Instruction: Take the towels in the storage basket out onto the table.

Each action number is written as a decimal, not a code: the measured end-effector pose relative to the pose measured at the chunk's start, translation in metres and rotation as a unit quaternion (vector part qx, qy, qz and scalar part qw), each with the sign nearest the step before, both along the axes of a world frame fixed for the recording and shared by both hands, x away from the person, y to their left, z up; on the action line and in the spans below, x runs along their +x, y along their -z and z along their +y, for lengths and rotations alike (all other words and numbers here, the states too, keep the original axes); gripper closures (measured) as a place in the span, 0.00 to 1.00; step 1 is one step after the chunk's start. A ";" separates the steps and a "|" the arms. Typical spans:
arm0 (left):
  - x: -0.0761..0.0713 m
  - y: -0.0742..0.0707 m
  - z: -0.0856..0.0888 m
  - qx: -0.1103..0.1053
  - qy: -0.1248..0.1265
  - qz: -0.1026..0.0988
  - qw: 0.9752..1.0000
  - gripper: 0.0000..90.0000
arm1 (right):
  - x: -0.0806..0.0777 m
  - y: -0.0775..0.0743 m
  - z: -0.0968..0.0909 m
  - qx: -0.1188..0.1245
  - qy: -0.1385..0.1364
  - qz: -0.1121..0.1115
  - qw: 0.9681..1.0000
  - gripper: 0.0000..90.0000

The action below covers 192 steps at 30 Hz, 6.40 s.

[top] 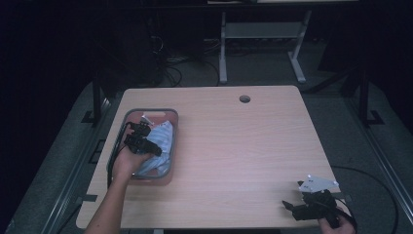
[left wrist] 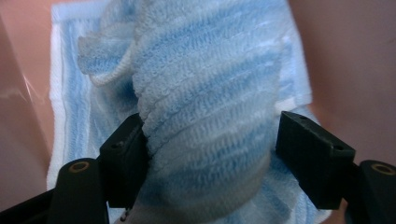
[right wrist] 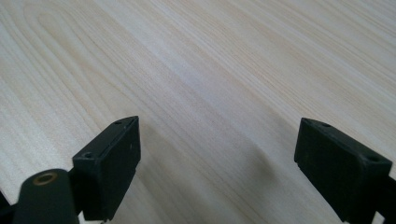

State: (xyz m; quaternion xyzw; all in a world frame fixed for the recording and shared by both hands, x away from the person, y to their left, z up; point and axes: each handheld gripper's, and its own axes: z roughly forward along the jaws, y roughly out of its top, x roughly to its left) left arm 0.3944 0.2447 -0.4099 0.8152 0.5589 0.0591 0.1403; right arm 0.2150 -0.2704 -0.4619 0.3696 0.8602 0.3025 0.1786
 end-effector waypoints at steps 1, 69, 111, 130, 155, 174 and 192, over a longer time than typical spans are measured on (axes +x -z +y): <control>0.001 0.001 0.000 0.001 0.002 0.003 1.000 0.32 | 0.000 0.000 0.000 0.001 0.001 0.001 1.000 0.15; -0.027 -0.050 0.057 -0.170 -0.039 -0.043 0.984 0.72 | 0.001 -0.004 -0.002 -0.003 0.019 -0.008 1.000 0.15; -0.037 -0.108 0.041 -0.206 0.006 -0.108 0.973 0.72 | 0.000 -0.007 -0.009 -0.001 0.027 -0.013 1.000 0.15; -0.037 -0.129 0.012 -0.234 0.048 -0.125 0.963 0.71 | 0.000 -0.007 -0.012 0.001 0.030 -0.015 0.999 0.15; -0.031 -0.138 -0.037 -0.250 0.101 -0.119 0.956 0.71 | -0.001 -0.008 -0.013 0.005 0.034 -0.015 0.999 0.15; -0.023 -0.128 -0.071 -0.258 0.120 -0.104 0.953 0.71 | -0.001 -0.008 -0.015 0.008 0.037 -0.015 0.999 0.15; -0.013 -0.111 -0.102 -0.261 0.142 -0.084 0.951 0.71 | 0.000 -0.007 -0.016 0.010 0.034 -0.017 0.999 0.15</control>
